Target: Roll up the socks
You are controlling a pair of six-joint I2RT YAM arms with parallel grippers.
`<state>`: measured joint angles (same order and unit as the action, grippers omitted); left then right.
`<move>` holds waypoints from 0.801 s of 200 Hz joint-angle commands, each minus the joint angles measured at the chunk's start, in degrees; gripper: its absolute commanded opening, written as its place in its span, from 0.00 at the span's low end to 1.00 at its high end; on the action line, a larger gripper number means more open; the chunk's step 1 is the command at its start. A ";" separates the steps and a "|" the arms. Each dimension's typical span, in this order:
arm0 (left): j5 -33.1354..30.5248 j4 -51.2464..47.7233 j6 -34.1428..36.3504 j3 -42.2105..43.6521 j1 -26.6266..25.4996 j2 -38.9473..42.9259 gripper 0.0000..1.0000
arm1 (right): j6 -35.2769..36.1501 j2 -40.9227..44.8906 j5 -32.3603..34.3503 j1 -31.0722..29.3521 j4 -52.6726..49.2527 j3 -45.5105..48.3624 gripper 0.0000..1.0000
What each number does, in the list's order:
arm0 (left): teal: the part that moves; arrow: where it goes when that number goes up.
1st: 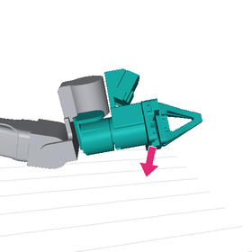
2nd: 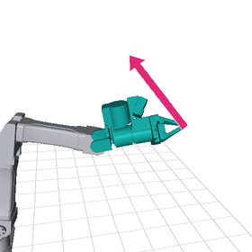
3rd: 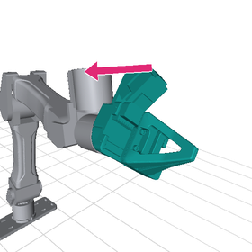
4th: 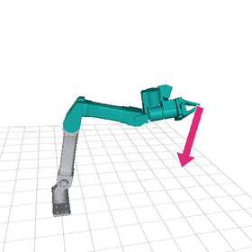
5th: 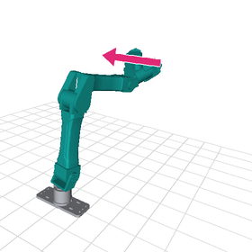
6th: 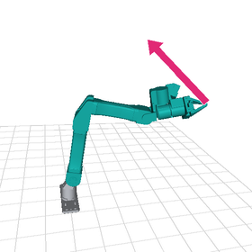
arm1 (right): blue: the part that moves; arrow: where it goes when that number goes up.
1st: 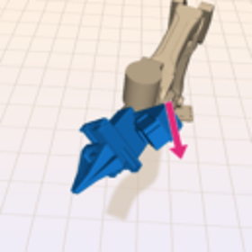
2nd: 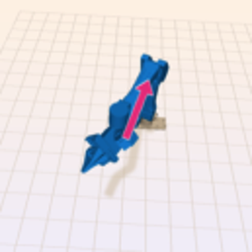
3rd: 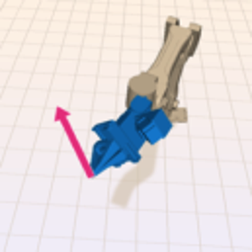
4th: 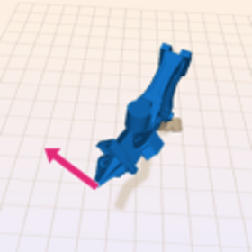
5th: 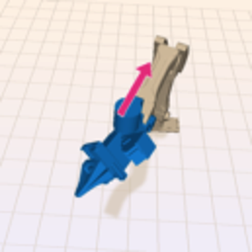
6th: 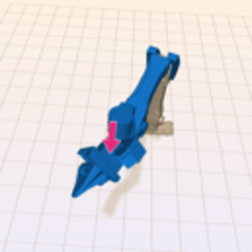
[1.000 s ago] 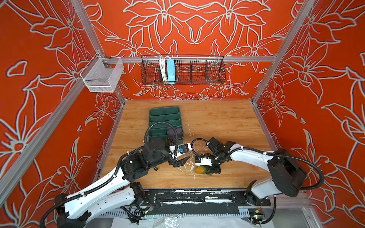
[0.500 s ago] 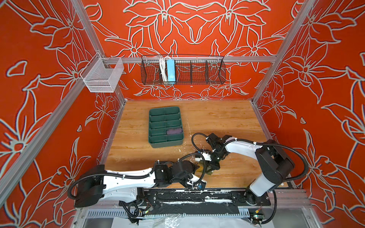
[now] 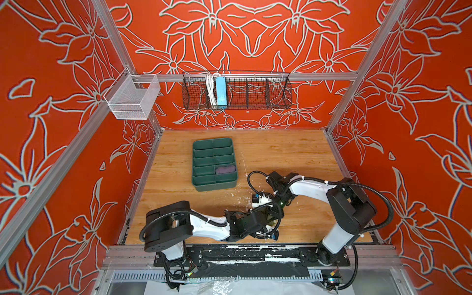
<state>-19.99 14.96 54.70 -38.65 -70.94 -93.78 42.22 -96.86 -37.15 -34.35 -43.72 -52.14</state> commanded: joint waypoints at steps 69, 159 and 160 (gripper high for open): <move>-2.40 -0.96 -2.80 -2.01 1.43 -5.83 0.00 | -1.80 1.22 1.96 1.13 3.77 1.00 0.02; 0.21 -26.48 -13.73 -8.11 0.87 -0.67 0.00 | -19.27 21.50 27.93 12.44 31.29 10.25 0.76; 0.43 -27.22 -13.91 -8.55 0.84 -0.78 0.00 | -19.76 21.74 28.54 12.72 31.66 10.19 0.76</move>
<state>-22.87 4.56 45.45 -44.14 -69.67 -95.55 31.64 -79.90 -23.51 -26.55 -26.09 -42.78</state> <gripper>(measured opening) 0.191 0.752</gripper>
